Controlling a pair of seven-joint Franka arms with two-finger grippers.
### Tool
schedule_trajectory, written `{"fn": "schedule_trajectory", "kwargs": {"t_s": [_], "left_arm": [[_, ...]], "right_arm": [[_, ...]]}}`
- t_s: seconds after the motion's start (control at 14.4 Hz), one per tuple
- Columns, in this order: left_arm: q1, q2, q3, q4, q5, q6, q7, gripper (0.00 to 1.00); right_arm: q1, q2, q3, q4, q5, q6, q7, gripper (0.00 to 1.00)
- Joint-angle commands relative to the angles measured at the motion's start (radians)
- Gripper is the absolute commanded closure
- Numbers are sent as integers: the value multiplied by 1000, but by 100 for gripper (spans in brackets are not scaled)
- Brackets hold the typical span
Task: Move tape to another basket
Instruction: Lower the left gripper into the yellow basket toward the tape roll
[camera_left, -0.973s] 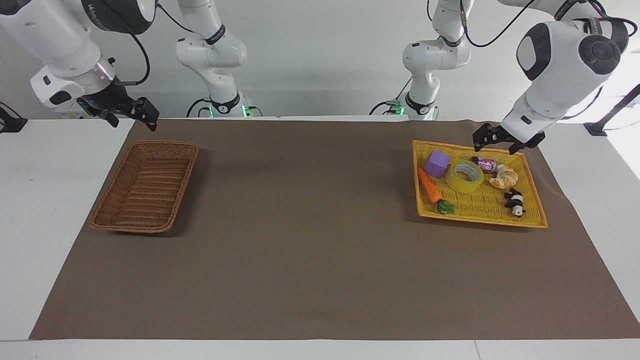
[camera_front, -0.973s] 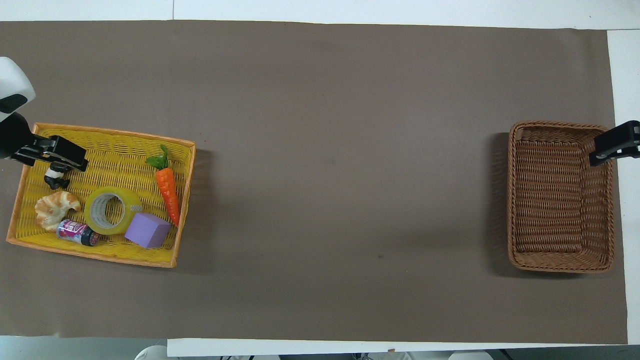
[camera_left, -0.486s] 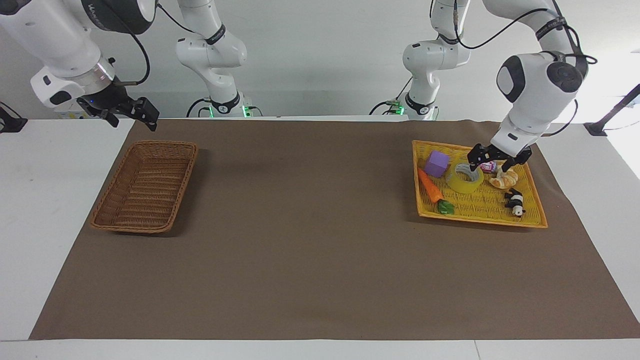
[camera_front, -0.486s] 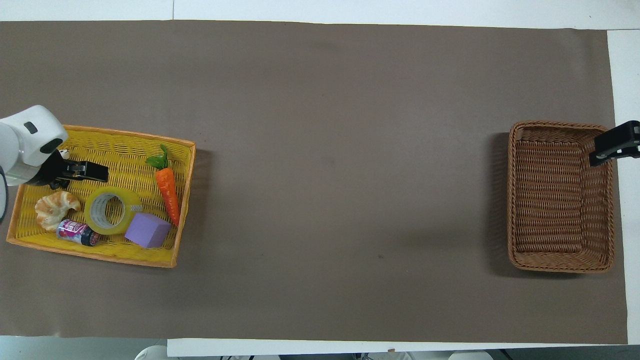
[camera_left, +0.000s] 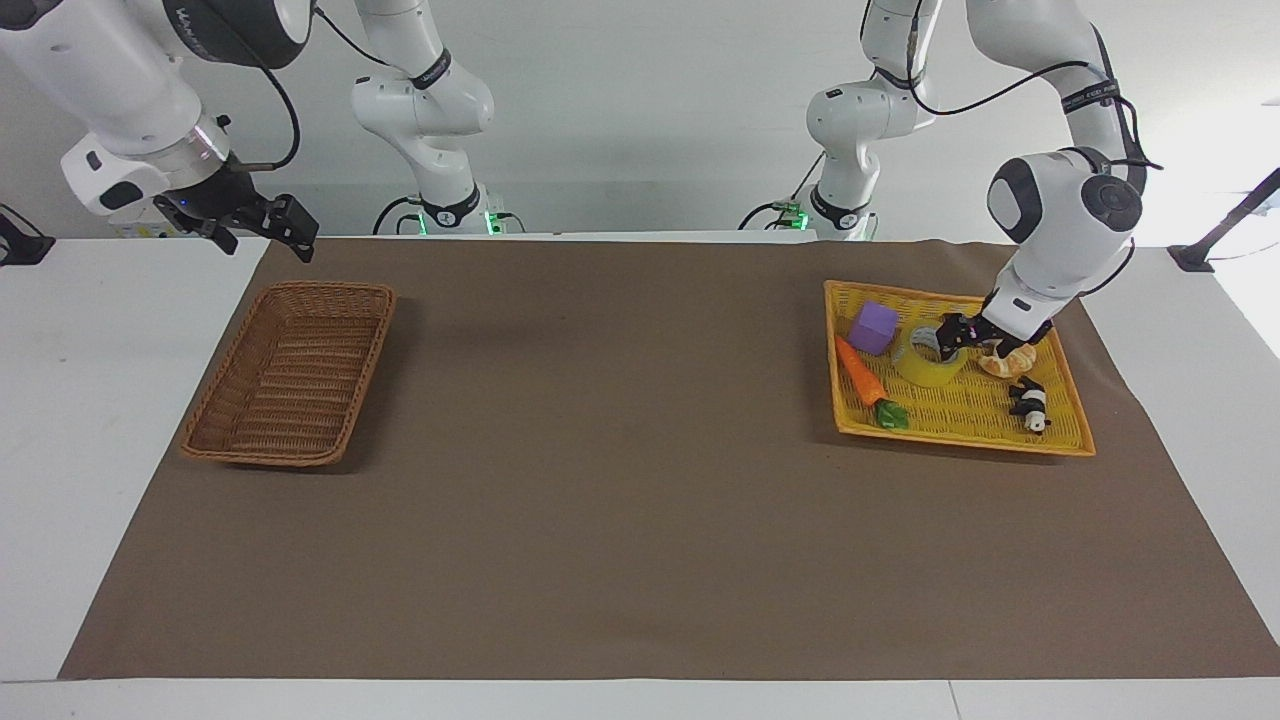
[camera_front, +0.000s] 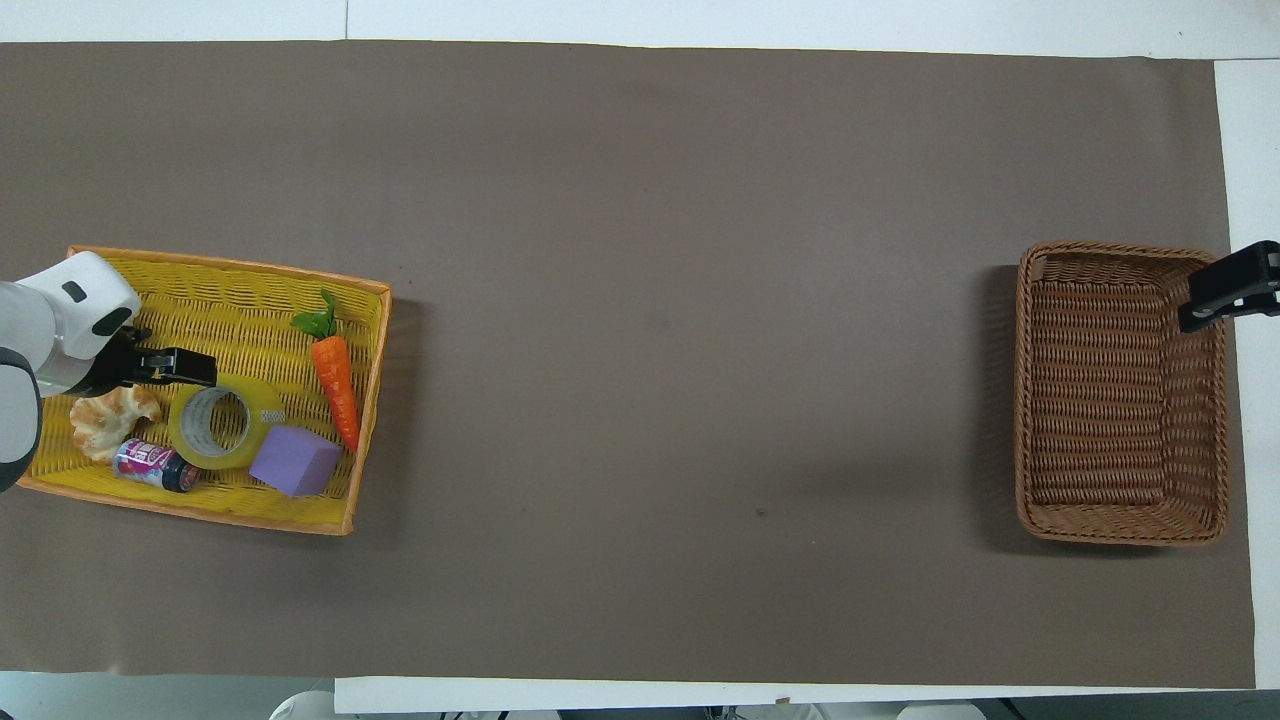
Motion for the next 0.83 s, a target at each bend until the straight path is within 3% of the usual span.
{"fn": "schedule_trajectory", "kwargs": {"t_s": [0.0,0.28,0.63,0.76], "left_arm": [[40,-14,-5,-64,13,61,84,1],[86,-15,-5,-87,13,93,155,12],[72,-20,-5,-97,13,83,148,30],[67,-21,-7,-98,13,78,143,31]], "right_arm": [[-8,-25,5,-29,3,10,-21,1],[-8,-25,5,-29,3,10,-21,1],[-8,-25,5,-29,3,10,-21,1],[-8,-25,5,-29,3,10,-21,1]]}}
